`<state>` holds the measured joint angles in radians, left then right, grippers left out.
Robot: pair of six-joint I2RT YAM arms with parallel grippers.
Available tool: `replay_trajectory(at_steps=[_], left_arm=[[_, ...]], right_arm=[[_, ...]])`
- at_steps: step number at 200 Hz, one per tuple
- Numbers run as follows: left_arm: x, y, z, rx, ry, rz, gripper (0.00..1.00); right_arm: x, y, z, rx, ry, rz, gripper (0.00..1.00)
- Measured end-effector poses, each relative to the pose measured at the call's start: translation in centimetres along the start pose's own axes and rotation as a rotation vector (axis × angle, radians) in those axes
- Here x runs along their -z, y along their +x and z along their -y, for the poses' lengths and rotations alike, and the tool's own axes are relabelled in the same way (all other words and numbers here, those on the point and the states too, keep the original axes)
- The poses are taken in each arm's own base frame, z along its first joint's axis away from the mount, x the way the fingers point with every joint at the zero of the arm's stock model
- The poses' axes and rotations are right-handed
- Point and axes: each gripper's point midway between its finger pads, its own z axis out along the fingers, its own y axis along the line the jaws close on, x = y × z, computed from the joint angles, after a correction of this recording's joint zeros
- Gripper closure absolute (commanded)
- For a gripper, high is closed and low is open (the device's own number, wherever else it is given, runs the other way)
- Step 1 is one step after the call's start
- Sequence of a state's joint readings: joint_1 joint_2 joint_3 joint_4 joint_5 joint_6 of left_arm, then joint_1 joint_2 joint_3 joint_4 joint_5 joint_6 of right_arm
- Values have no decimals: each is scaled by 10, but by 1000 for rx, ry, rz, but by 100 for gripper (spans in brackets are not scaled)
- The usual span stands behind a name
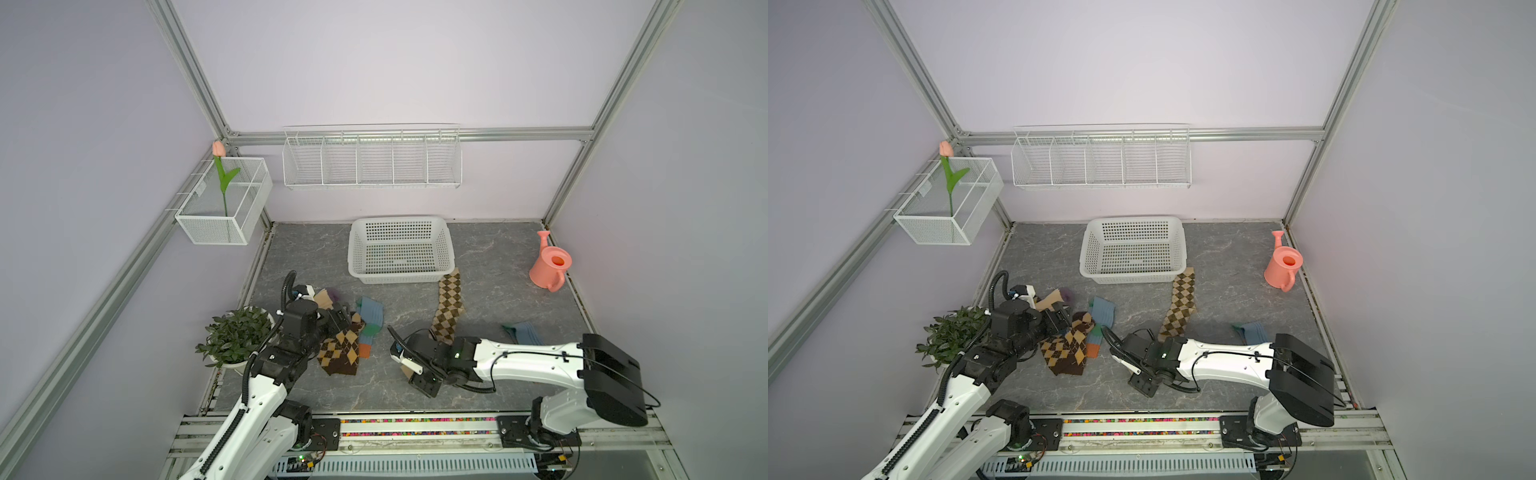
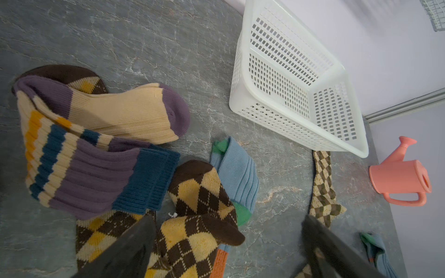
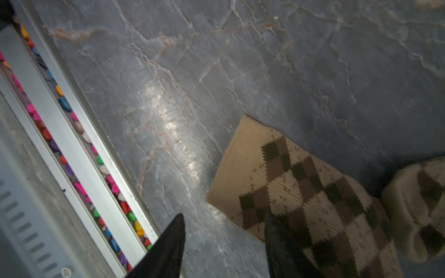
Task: Place the socks together as a pair
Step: Flatten out the sock at the center of the board.
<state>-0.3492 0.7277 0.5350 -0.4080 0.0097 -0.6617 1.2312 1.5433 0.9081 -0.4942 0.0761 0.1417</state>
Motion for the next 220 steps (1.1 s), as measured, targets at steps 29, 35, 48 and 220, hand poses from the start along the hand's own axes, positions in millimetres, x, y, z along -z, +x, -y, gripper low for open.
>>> replay_trajectory(at_steps=[29,35,48,220], left_arm=[[-2,2,2,1,15,-8,3],[-2,2,2,1,17,-11,3],[-3,3,2,1,17,-16,3],[-6,17,32,-27,202,-67,4]], right_arm=[[-15,0,-5,2,-20,-16,57],[-19,2,-5,3,-20,-25,59],[-27,6,-4,4,-19,-49,66],[151,-116,39,-158,-4,519,93]])
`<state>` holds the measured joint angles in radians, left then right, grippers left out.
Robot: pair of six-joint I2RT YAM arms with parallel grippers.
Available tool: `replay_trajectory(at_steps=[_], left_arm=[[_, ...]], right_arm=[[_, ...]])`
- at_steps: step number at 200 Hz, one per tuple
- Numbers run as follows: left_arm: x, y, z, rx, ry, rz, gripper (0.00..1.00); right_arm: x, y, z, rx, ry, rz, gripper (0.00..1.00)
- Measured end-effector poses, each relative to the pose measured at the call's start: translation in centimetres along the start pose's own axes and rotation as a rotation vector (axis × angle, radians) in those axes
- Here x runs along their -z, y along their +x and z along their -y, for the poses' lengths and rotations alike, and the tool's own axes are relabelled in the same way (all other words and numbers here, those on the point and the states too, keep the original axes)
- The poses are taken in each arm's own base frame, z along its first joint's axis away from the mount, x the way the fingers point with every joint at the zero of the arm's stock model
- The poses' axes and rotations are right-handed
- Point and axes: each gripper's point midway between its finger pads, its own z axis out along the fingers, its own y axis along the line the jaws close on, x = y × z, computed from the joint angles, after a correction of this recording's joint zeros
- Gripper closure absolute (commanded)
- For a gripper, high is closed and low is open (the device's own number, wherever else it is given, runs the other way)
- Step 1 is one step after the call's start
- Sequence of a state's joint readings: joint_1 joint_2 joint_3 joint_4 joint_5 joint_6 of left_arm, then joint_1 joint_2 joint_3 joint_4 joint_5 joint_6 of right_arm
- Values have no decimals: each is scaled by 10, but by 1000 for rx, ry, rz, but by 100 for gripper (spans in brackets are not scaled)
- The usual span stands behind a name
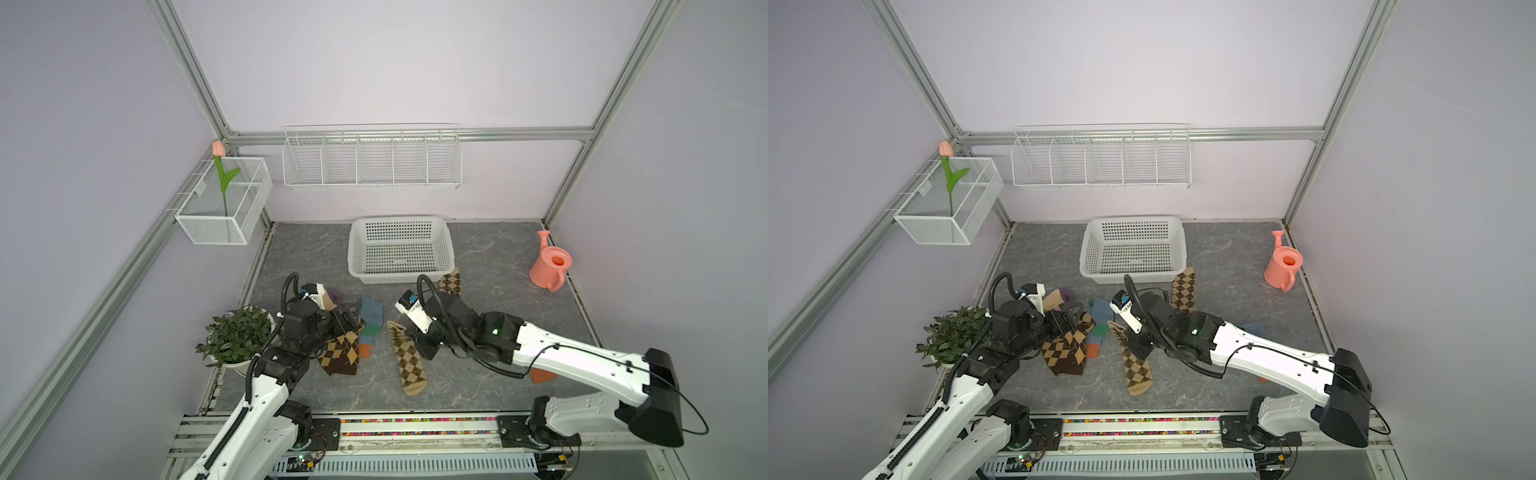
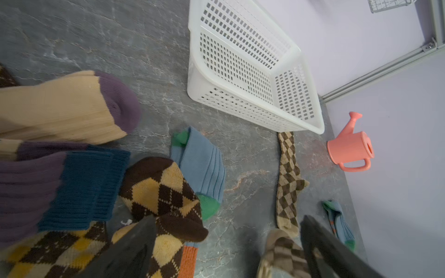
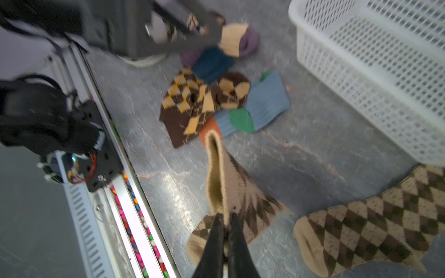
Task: Place the socks together as a pair
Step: Flatten out the sock at the center of the board.
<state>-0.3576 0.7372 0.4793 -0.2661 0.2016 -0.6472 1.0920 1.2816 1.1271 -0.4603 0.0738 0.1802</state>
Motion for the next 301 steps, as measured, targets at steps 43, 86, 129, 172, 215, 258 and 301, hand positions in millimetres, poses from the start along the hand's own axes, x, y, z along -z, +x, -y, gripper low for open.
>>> replay_trajectory(at_steps=[43,86,129,172,215,258,301], left_arm=[[-7,22,33,-72,117,-62,1],[-7,35,69,-146,268,-92,0],[-2,36,85,-185,340,-86,0],[-5,43,79,-189,339,-89,0],[5,39,77,-195,336,-49,1],[16,29,80,-200,348,4,0],[9,41,69,-192,297,-59,0]], right_arm=[[47,-48,-1,-29,-28,133,93],[71,-57,1,-57,-36,154,93],[103,-67,2,-82,-49,201,93],[97,-39,-5,-151,-112,149,93],[75,-9,-26,-239,-215,80,93],[78,7,-2,-333,-155,153,93],[74,59,83,-518,111,190,93]])
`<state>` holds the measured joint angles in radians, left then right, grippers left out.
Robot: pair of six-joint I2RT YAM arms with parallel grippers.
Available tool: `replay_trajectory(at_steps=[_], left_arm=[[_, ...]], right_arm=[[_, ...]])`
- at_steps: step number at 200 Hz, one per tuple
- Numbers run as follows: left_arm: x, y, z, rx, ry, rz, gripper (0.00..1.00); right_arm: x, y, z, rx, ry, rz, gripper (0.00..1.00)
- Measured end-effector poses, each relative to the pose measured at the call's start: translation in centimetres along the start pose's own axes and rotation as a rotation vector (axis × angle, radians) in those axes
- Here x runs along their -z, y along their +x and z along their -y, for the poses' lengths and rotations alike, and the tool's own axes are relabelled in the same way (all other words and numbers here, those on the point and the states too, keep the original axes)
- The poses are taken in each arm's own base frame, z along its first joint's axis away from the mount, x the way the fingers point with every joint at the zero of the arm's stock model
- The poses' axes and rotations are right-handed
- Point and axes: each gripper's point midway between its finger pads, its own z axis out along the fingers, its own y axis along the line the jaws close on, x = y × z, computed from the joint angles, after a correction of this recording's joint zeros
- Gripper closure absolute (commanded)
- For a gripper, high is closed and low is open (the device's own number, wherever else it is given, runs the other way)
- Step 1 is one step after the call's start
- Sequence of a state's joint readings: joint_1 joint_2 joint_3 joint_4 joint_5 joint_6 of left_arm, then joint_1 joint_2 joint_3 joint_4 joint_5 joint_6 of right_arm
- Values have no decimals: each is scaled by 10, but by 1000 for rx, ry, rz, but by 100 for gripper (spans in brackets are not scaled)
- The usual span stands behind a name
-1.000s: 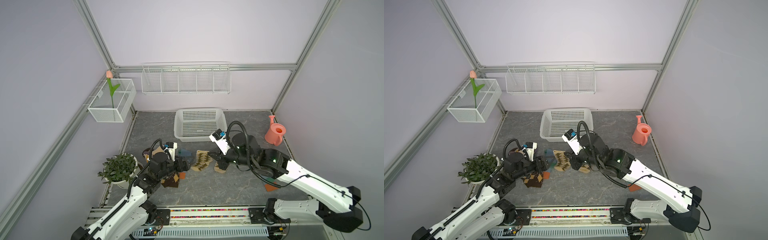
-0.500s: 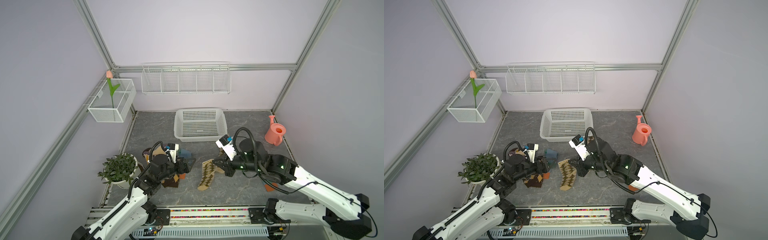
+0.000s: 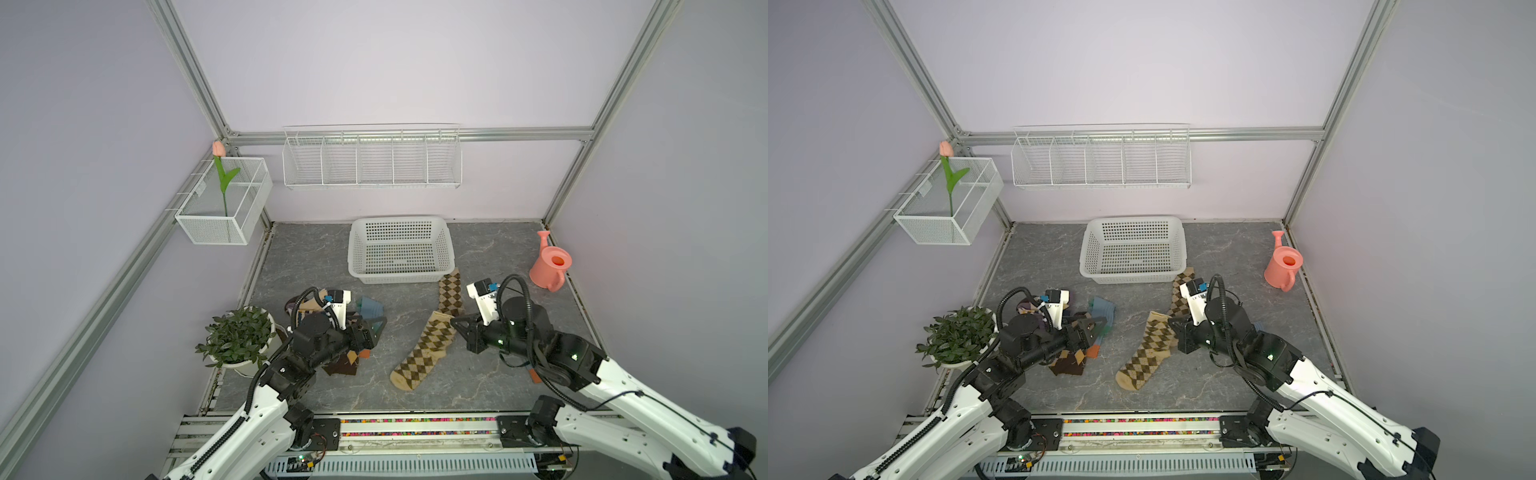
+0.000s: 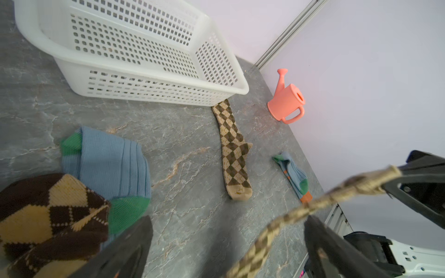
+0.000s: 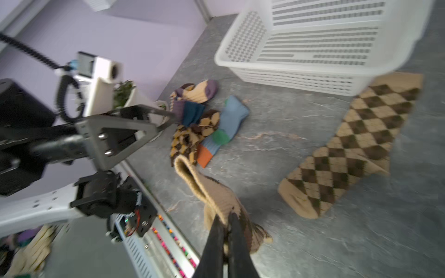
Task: Place the socks together as a pair
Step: Flatten out the sock at the center of the board.
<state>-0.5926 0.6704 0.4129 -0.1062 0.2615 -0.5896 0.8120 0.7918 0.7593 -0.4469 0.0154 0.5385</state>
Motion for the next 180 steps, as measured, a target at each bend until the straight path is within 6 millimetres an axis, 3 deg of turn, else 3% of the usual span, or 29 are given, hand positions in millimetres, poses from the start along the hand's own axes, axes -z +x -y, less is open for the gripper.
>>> replay_trajectory(at_steps=[35,64,85,115,180], left_arm=[[-3,8,-3,11,-28,-54,3],[-11,26,-3,-2,-57,-140,18],[-25,53,4,-44,-95,-260,27],[-43,90,12,-123,-195,-423,29],[-54,119,-10,-76,-335,-492,38]], right_arm=[[-25,40,58,-94,153,-100,91],[-31,59,80,-128,216,-142,90],[-28,62,93,-143,254,-127,90],[-20,58,105,-164,285,-77,89],[-6,48,113,-179,303,0,88]])
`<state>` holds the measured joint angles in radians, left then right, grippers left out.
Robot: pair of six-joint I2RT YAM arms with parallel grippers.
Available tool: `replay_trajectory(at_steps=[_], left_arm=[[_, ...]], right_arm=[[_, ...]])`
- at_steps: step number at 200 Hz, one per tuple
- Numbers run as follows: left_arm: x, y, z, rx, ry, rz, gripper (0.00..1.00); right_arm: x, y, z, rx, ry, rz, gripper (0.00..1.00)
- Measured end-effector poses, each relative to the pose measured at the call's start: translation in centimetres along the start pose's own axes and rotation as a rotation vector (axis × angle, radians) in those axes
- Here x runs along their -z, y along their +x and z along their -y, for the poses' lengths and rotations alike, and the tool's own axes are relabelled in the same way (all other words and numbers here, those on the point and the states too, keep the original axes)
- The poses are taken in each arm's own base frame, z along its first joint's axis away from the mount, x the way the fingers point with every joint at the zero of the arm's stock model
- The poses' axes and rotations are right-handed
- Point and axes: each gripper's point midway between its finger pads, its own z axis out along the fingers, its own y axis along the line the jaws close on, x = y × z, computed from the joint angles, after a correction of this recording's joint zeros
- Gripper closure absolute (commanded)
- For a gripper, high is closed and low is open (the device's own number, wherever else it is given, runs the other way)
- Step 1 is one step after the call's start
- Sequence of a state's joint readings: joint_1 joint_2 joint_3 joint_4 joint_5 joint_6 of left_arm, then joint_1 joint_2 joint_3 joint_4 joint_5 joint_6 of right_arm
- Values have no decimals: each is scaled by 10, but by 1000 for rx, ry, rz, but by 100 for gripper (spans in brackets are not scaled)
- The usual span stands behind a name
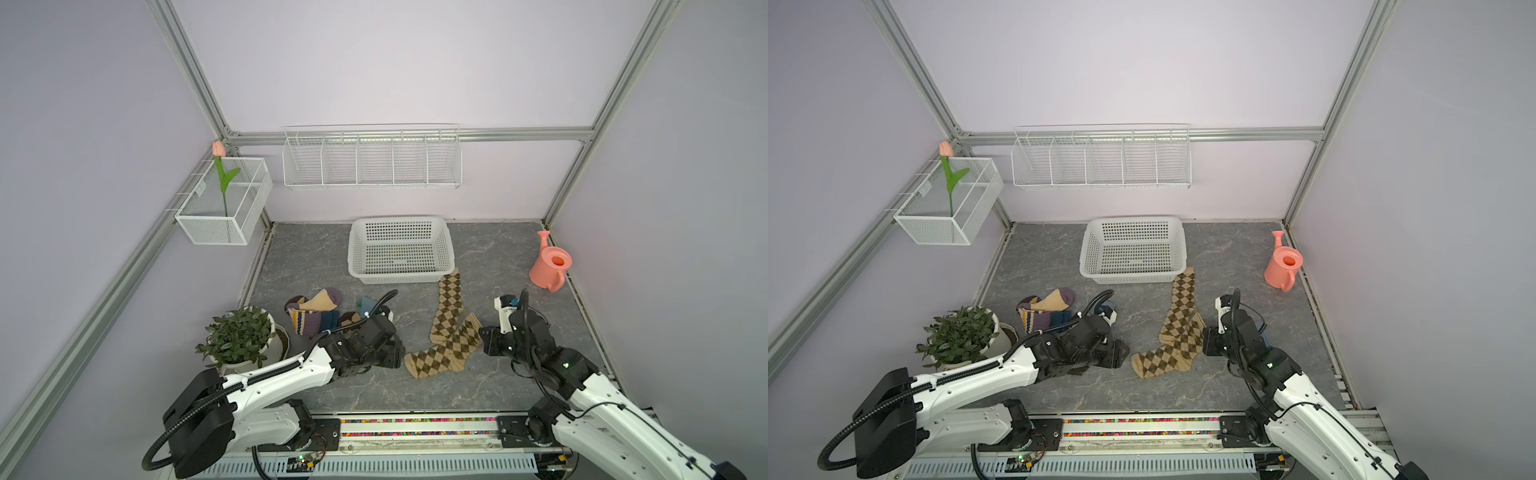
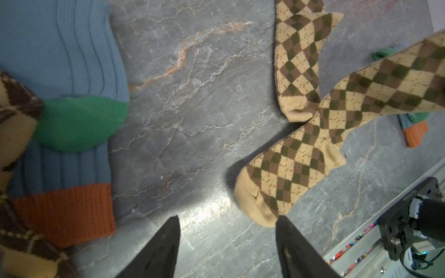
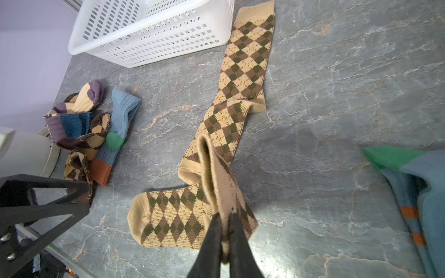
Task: Place the socks together as a pair
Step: Flatten out the sock at the center of the board.
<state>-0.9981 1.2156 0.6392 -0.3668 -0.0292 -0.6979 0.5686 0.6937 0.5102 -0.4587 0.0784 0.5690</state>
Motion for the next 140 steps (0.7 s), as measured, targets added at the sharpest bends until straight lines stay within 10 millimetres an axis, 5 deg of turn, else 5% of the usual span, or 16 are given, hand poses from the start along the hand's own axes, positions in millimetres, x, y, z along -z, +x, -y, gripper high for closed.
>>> replay_trajectory(at_steps=[54,75,102,140], left_arm=[[-42,32,3,-9,-54,-117,48],[-49,30,12,-13,-49,-119,73],[-50,31,13,-14,-60,-122,100],[-27,14,12,-45,-122,-98,100]], right_arm=[[6,-5,4,-12,6,26,88],[8,-5,5,-13,7,32,87],[9,-3,8,-12,18,23,87],[4,12,12,-17,11,-15,85]])
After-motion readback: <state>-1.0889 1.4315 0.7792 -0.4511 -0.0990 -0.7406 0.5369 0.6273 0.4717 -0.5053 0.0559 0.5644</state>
